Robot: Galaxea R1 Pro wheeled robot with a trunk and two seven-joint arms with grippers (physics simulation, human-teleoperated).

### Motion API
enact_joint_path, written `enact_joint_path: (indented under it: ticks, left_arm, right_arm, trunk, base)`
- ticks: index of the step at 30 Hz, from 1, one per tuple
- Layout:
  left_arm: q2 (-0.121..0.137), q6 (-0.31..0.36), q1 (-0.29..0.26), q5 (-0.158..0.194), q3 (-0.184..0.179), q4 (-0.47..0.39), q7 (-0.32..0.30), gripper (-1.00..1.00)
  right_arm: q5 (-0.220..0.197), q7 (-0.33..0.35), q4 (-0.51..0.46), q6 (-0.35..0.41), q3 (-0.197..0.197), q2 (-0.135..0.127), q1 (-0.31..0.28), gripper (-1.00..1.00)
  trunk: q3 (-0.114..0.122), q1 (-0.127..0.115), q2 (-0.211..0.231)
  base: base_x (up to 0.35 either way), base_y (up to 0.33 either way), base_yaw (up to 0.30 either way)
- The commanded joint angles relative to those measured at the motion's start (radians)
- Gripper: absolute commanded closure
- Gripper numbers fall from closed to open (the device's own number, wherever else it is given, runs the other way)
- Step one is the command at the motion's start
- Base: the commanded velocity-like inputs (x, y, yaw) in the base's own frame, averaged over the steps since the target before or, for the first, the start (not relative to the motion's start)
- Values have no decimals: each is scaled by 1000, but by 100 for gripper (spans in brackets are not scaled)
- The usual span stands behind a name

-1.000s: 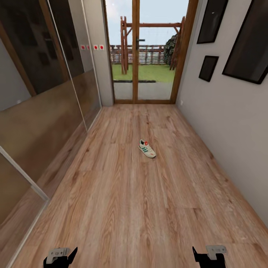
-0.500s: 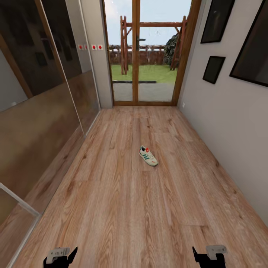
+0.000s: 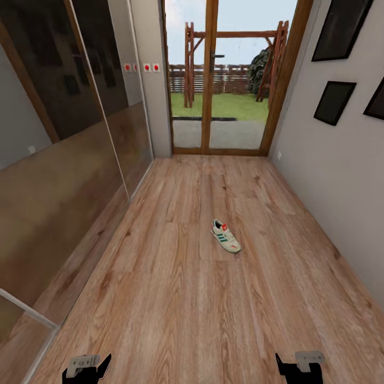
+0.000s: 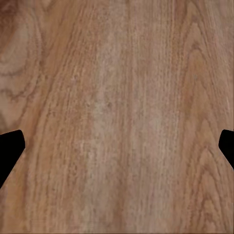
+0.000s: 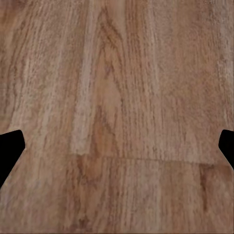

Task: Pick up the two gym shoes and the two sandals from the corridor floor and place them onto the hallstand (shoe rack) in the corridor, making sure they are on the rack and not on the floor. Arrange them so the two gym shoes are next to each other and the two sandals are next to each other.

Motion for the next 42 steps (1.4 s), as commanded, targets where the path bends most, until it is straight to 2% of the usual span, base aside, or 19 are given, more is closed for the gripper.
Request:
enact_joint_path:
  ticks: [1, 8, 10, 13, 14, 17, 20, 23, 25, 26, 30, 31, 33, 34, 36, 37, 40, 41, 42]
  left_arm:
    - [0, 1, -1, 5, 5, 1, -10, -100]
    - [-9, 10, -11, 7, -1, -24, -6, -100]
    - [-23, 14, -17, 5, -3, -42, 8, -100]
    - [-63, 24, -42, -3, -7, -84, 61, -100]
    - [-122, 69, -112, -32, -14, -131, 130, -100]
    - [-178, 172, -196, -105, -42, -163, 195, -100]
    - [-207, 245, -260, -151, -55, -173, 231, -100]
    - [-222, 287, -321, -169, -60, -176, 248, -100]
    - [-228, 302, -364, -175, -62, -175, 255, -100]
    - [-232, 315, -416, -180, -62, -169, 270, -100]
    - [-234, 354, -466, -182, -61, -166, 316, -100]
    - [-234, 376, -478, -183, -60, -165, 338, -100]
    - [-234, 379, -480, -183, -60, -165, 344, -100]
    - [-234, 381, -480, -184, -61, -167, 349, -100]
    - [-234, 383, -480, -184, -62, -168, 351, -100]
    - [-234, 383, -480, -185, -63, -169, 352, -100]
    - [-234, 383, -480, -187, -64, -170, 353, -100]
    - [-234, 385, -483, -188, -65, -167, 353, -100]
    - [-234, 385, -483, -187, -65, -167, 354, -100]
  right_arm:
    - [-7, 0, 1, -3, 7, -1, 0, -100]
    - [-5, 2, 0, -2, 8, 3, 0, -100]
    - [-4, 4, -1, -2, 11, 6, 0, -100]
    - [-4, 5, -4, -2, 12, 9, 0, -100]
    - [-5, 6, -6, -2, 11, 10, 0, -100]
    - [-5, 5, -7, -2, 8, 5, 0, -100]
    - [-6, 5, -7, -2, 5, 2, 0, -100]
    - [-6, 5, -8, -2, 3, 0, 0, -100]
    - [-6, 5, -9, -2, 3, 1, 0, -100]
    - [-6, 7, -9, -2, 3, 0, 0, -100]
    - [-7, 7, -39, -5, 3, -7, -1, -100]
    - [-8, 6, -147, -3, 1, -36, -1, -100]
    - [-8, 5, -230, 6, 0, -63, -1, -100]
    - [-11, 4, -367, 44, 0, -110, -1, -100]
    - [-16, 4, -459, 97, -2, -137, -1, -100]
    - [-24, 4, -550, 175, -7, -157, -1, -100]
    - [-34, 6, -679, 323, -26, -174, -1, -100]
    - [-41, 8, -873, 569, -68, -186, -1, -100]
    - [-42, 9, -907, 609, -75, -187, -2, -100]
  trunk:
    - [-1, 0, 0]
    - [-1, 0, 0]
    - [-1, 0, 0]
    - [-1, 0, 0]
    - [-1, 0, 0]
    - [-1, 0, 0]
    - [-1, 0, 0]
    - [-1, 0, 0]
    - [-1, 0, 0]
    - [-1, 0, 0]
    - [-1, 0, 0]
    - [-1, 0, 0]
    - [-1, 0, 0]
    - [-1, 0, 0]
    - [-1, 0, 0]
    - [-1, 0, 0]
    - [-1, 0, 0]
    - [-1, 0, 0]
    - [-1, 0, 0]
  base:
    - [339, 92, 99]
    - [339, 41, 29]
    - [339, 5, 3]
    - [339, 2, 1]
    - [339, 1, 0]
    - [339, 0, 0]
    - [339, 0, 0]
    - [339, 0, 0]
    - [339, 0, 0]
    - [339, 0, 0]
    - [339, 0, 0]
    - [304, 0, 0]
    - [233, 0, 0]
    - [106, 0, 0]
    - [76, 0, 0]
    - [43, 0, 0]
    - [28, 0, 0]
    - [7, 0, 0]
    - [6, 0, 0]
